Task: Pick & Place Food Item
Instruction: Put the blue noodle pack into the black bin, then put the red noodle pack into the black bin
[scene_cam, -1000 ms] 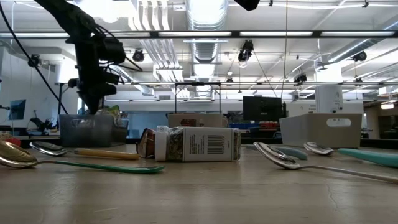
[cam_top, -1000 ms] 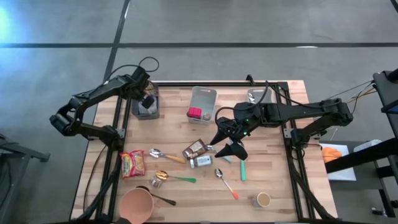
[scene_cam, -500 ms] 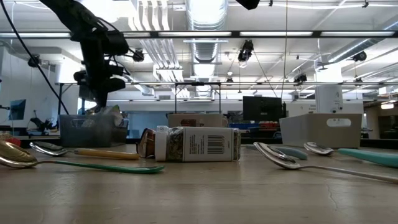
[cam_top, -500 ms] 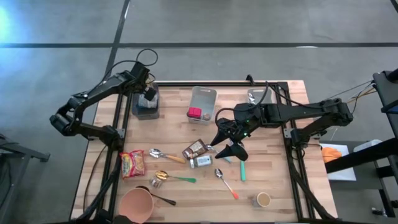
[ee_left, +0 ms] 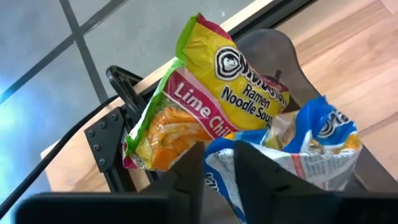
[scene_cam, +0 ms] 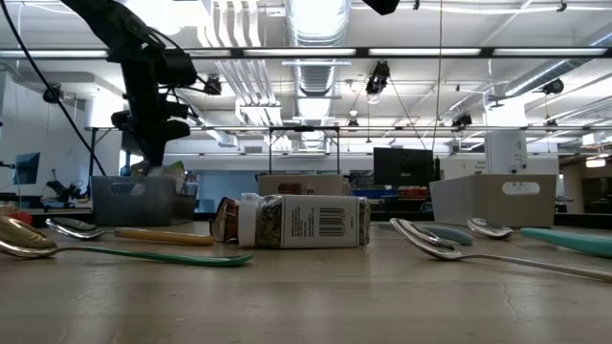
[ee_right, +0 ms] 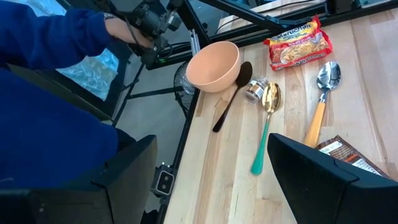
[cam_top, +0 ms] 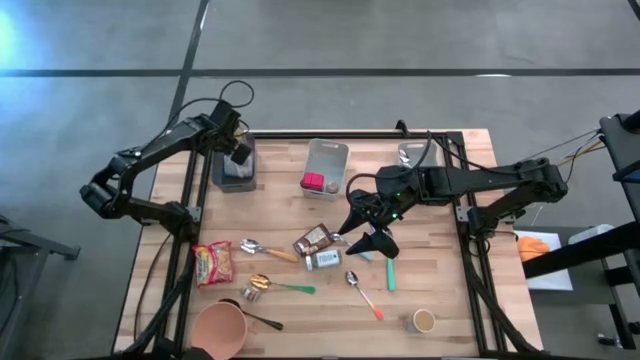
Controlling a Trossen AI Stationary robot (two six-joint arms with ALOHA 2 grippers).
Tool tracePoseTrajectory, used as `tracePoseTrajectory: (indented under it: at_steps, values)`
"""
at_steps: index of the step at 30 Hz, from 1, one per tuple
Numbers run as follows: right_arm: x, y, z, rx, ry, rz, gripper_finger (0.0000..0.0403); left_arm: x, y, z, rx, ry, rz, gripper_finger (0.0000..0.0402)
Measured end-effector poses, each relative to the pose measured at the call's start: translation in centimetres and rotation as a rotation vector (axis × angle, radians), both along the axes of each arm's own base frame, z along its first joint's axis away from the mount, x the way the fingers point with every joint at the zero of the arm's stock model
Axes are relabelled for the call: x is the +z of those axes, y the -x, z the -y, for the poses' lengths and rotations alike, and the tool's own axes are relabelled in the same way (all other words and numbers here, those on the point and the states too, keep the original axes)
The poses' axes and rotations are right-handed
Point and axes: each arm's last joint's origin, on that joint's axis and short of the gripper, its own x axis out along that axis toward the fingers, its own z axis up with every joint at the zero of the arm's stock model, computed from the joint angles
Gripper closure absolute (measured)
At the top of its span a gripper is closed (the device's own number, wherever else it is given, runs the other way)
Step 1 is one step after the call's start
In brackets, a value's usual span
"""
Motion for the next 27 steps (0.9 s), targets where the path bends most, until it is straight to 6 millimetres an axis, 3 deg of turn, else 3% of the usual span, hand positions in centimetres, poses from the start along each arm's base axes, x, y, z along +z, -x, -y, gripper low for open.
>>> tracePoseTrajectory:
  at_steps: [9,14,21,27]
  values:
    - [0.0,0.0,0.0,-0.001,-0.002,-0.002,0.01,0.0,0.0,0.0,0.022,0.0,0.013,0.02]
    - [0.0,0.0,0.0,-0.001,-0.003,-0.002,0.01,1.1,0.0,0.0,0.039,0.009,0.022,0.0163]
    - [0.0,0.0,0.0,-0.001,-0.002,-0.002,0.01,4.4,-0.2,0.8,0.109,0.192,0.19,0.0154]
    - [0.0,0.0,0.0,-0.001,-0.002,-0.002,0.01,5.5,-0.8,3.7,0.015,0.467,0.201,0.0173]
